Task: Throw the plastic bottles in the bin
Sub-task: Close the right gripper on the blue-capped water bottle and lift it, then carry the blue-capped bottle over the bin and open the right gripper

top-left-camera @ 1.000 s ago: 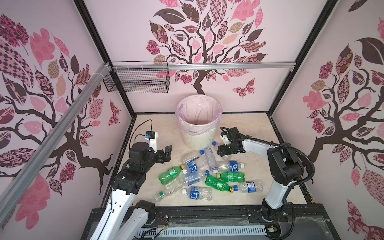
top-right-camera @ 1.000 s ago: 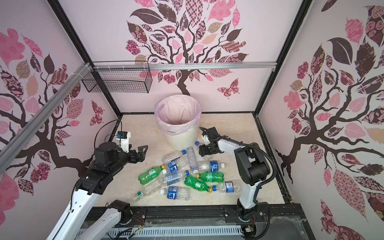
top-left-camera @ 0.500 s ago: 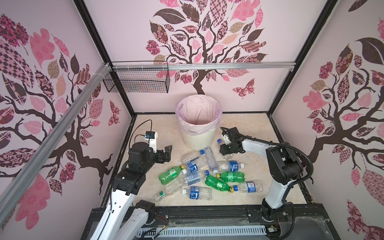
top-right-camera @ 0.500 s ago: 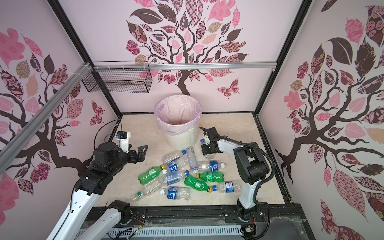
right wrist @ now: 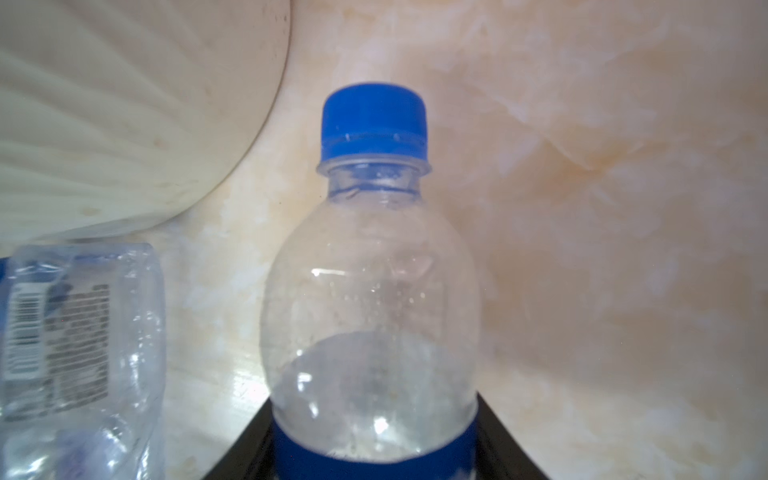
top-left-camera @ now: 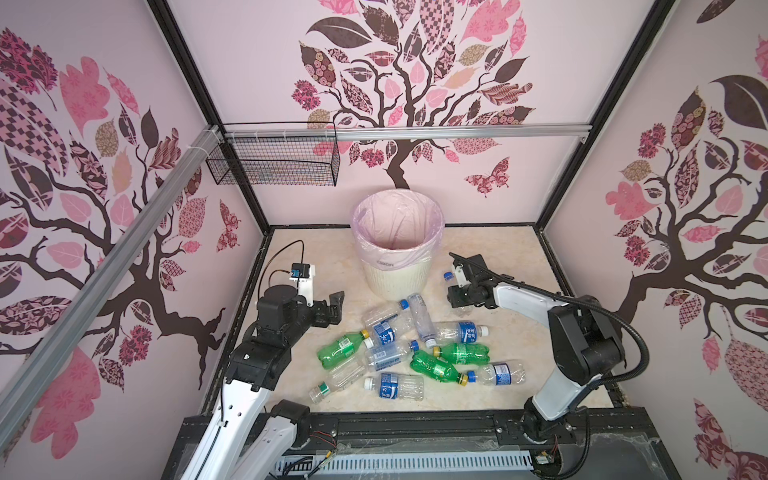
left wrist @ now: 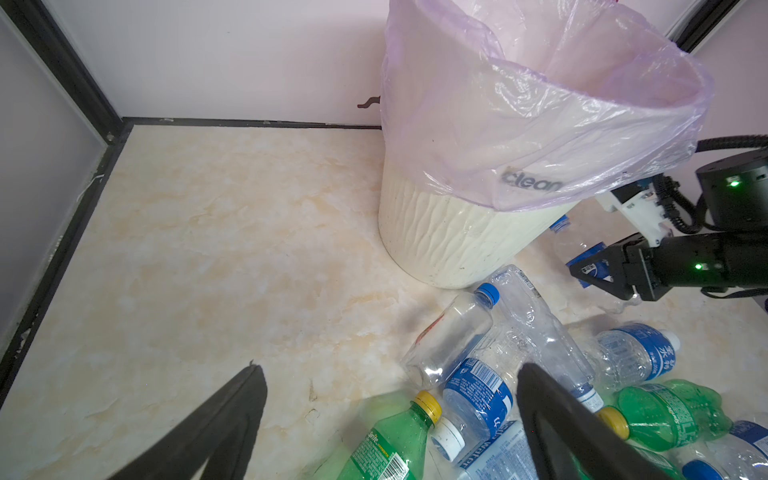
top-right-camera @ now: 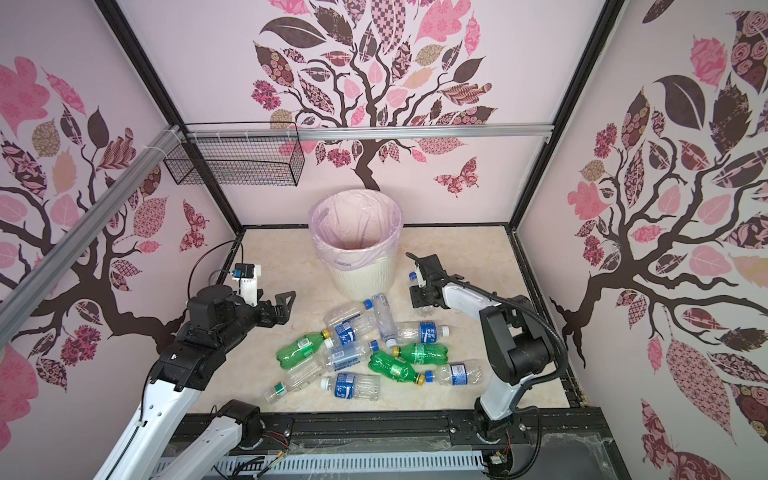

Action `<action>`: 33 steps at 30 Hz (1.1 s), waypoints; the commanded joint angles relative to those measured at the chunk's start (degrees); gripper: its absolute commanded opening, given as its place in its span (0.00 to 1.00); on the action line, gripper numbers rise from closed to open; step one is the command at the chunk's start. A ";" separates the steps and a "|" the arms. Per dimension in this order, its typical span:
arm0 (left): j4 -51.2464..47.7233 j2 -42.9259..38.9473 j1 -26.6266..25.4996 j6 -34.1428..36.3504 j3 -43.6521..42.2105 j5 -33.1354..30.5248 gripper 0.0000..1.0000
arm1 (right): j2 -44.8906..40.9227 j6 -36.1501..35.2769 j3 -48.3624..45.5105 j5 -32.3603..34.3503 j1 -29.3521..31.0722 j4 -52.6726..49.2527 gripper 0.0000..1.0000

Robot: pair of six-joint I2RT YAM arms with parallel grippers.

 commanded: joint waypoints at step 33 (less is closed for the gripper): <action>2.26 -1.44 0.50 0.31 -1.76 1.90 0.98 | -55.88 0.74 -8.91 -11.78 -0.30 -0.01 0.45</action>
